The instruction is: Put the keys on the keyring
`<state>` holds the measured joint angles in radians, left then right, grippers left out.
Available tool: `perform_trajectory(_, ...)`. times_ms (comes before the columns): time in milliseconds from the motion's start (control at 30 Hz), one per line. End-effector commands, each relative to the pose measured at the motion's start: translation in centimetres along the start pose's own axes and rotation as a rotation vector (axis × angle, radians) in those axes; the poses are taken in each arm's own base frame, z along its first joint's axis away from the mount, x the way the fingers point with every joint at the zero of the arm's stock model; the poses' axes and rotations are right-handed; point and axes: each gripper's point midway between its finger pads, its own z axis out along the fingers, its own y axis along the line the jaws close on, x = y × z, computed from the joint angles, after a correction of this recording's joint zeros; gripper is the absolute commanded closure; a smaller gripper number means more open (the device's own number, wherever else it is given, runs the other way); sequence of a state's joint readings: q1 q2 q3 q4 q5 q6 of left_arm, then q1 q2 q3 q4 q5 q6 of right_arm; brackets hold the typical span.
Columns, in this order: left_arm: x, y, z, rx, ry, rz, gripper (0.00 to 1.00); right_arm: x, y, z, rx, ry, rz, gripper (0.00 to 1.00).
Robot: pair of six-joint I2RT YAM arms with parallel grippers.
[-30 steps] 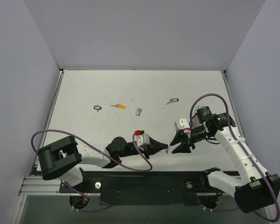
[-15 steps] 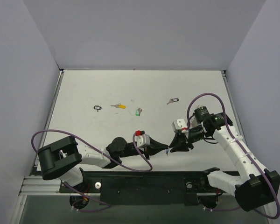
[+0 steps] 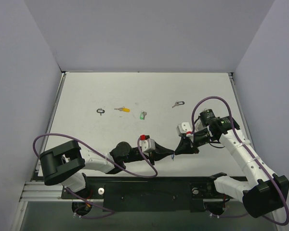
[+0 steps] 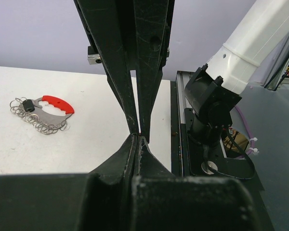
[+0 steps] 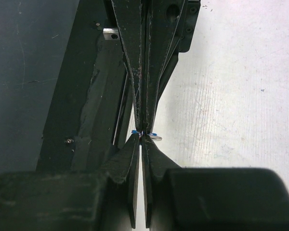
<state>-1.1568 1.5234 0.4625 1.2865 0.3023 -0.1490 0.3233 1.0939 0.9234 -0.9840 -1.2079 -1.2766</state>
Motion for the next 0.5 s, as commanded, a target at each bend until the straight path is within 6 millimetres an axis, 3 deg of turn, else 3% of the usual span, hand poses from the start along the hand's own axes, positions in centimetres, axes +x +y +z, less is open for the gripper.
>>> perform_trajectory(0,-4.80,-0.34,0.88,0.014,-0.175,0.042,1.00,-0.31,0.62,0.37,-0.029,-0.026,0.023,1.00)
perform_trajectory(267,-4.98,-0.43,0.72,0.012,-0.180,0.013,0.99,-0.56,0.47,0.28,-0.019,-0.026,0.072,1.00)
perform_trajectory(467,-4.78,-0.46,0.18,0.001,-0.175,-0.016,0.85,-0.52,0.07,0.26,-0.002,-0.019,0.108,1.00)
